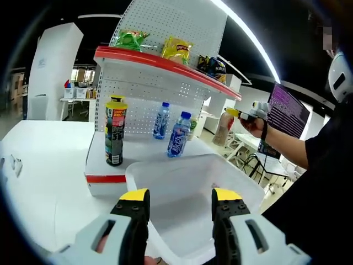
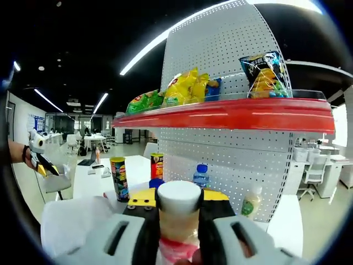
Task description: Place the items from the shopping basket onto the snack and drink counter
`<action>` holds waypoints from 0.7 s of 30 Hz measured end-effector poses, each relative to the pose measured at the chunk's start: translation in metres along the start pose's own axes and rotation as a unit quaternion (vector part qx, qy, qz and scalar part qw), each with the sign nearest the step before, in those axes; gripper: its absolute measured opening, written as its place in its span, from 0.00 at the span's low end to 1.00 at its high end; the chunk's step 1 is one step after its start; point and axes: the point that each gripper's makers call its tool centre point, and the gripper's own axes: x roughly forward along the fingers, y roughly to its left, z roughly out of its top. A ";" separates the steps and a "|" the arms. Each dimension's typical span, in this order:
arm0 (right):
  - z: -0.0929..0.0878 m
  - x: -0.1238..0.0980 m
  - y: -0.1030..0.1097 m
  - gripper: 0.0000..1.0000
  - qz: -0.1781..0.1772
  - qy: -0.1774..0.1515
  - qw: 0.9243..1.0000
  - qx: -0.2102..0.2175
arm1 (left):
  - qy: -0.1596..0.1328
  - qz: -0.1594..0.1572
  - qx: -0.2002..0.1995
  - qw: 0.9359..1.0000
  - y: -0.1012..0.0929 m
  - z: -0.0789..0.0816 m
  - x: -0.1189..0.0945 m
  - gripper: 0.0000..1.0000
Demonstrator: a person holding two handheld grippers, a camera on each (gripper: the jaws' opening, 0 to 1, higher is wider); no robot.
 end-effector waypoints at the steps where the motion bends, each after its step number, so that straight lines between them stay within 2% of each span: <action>1: -0.004 0.004 -0.012 0.22 -0.003 0.002 1.000 0.003 | -0.001 0.001 -0.001 1.000 0.000 0.000 -0.001 0.45; 7: -0.022 0.013 -0.044 0.22 -0.020 0.008 1.000 0.015 | 0.003 0.006 -0.001 1.000 -0.001 -0.001 -0.002 0.44; 17: -0.054 0.027 -0.072 0.22 -0.038 0.034 0.998 0.026 | 0.005 0.015 -0.001 1.000 -0.002 0.000 -0.003 0.45; 21: -0.068 0.029 -0.077 0.22 -0.047 0.043 0.997 0.032 | 0.008 0.018 -0.001 1.000 -0.002 -0.001 -0.003 0.45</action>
